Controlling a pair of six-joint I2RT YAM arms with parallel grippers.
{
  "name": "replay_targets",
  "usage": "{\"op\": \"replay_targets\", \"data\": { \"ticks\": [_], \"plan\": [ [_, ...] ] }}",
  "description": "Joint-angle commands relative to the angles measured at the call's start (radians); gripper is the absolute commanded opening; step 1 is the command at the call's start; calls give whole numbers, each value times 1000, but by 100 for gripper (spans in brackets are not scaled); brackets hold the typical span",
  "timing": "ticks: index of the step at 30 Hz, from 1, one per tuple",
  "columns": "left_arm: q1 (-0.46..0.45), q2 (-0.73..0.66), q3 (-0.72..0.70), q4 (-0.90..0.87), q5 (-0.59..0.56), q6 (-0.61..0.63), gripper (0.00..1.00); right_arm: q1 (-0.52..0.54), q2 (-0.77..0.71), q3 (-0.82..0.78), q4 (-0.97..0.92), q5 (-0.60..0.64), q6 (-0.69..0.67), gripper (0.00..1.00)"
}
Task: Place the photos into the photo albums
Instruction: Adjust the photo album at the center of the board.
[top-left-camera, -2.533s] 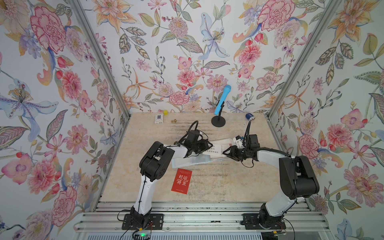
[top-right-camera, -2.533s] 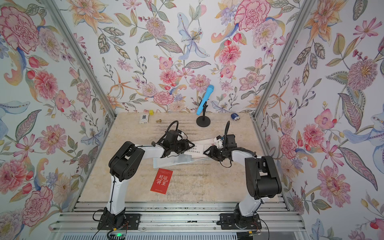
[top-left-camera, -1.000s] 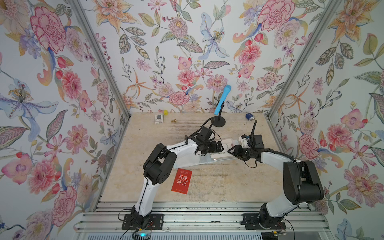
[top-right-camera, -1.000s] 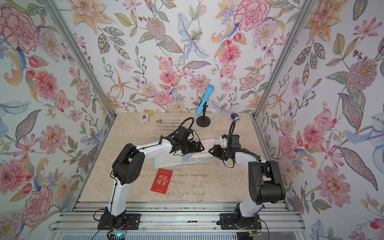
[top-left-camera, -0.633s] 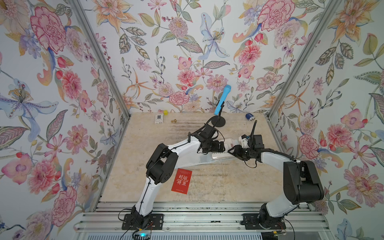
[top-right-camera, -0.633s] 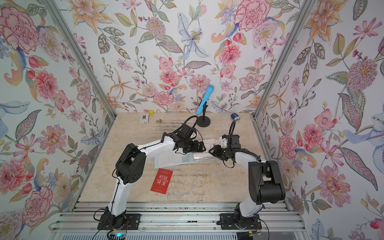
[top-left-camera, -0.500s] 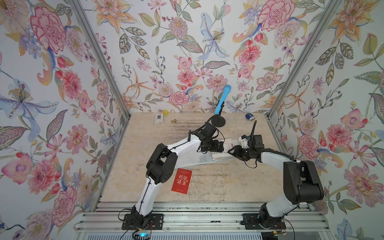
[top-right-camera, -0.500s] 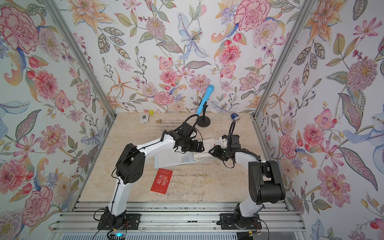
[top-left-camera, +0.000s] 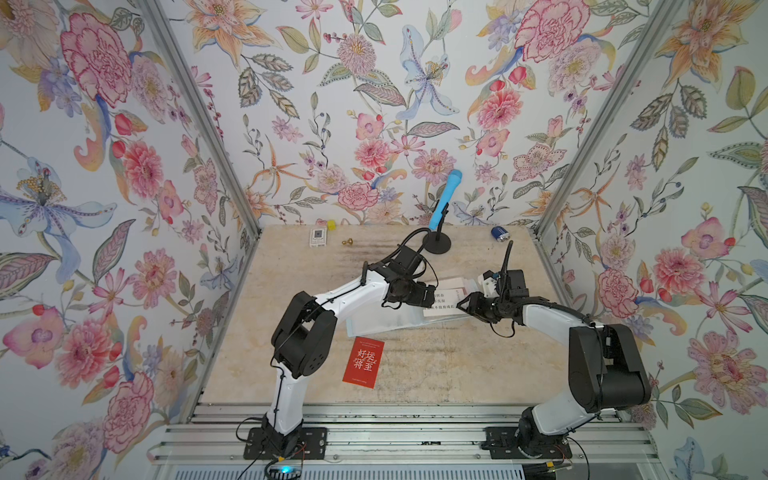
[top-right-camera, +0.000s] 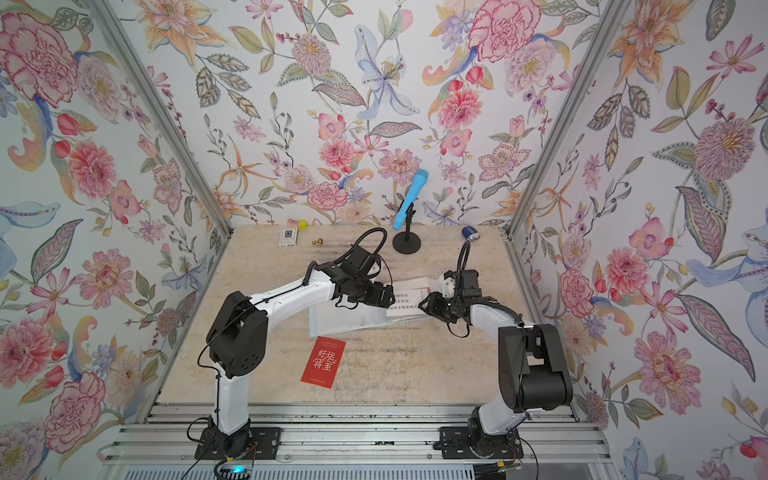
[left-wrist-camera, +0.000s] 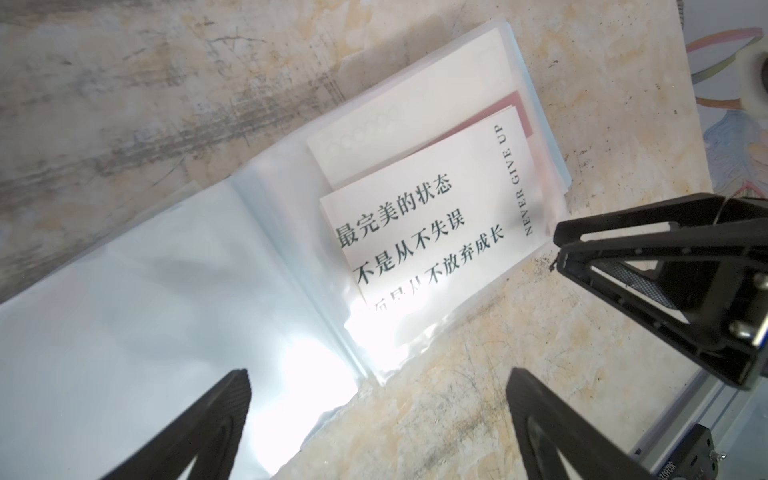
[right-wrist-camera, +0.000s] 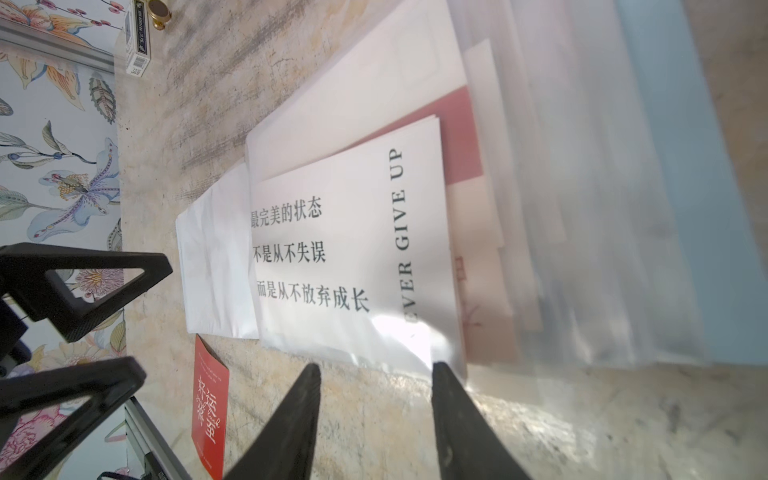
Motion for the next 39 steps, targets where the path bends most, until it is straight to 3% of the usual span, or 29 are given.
{"op": "replay_targets", "data": {
  "ticks": [1,6,9,17,22,31,39],
  "plan": [
    [67,-156,-180,203,34,-49,100,32,-53,33,-74,30,-44,47],
    [160,-370,-513,401,84,-144,100,133,-47,61,-135,16,-60,47],
    [207,-475,-652,429,80,-173,100,227,-33,72,-136,2,-55,47],
    [284,-557,-874,485,94,-231,98,545,125,199,-135,-45,-67,47],
    [351,-649,-996,524,72,-260,98,686,252,277,-131,-27,-51,47],
    [399,-766,-1074,419,57,-253,97,674,380,309,-56,97,-6,46],
    [410,-850,-1085,281,123,-250,92,640,519,421,30,83,24,46]
  ]
}}
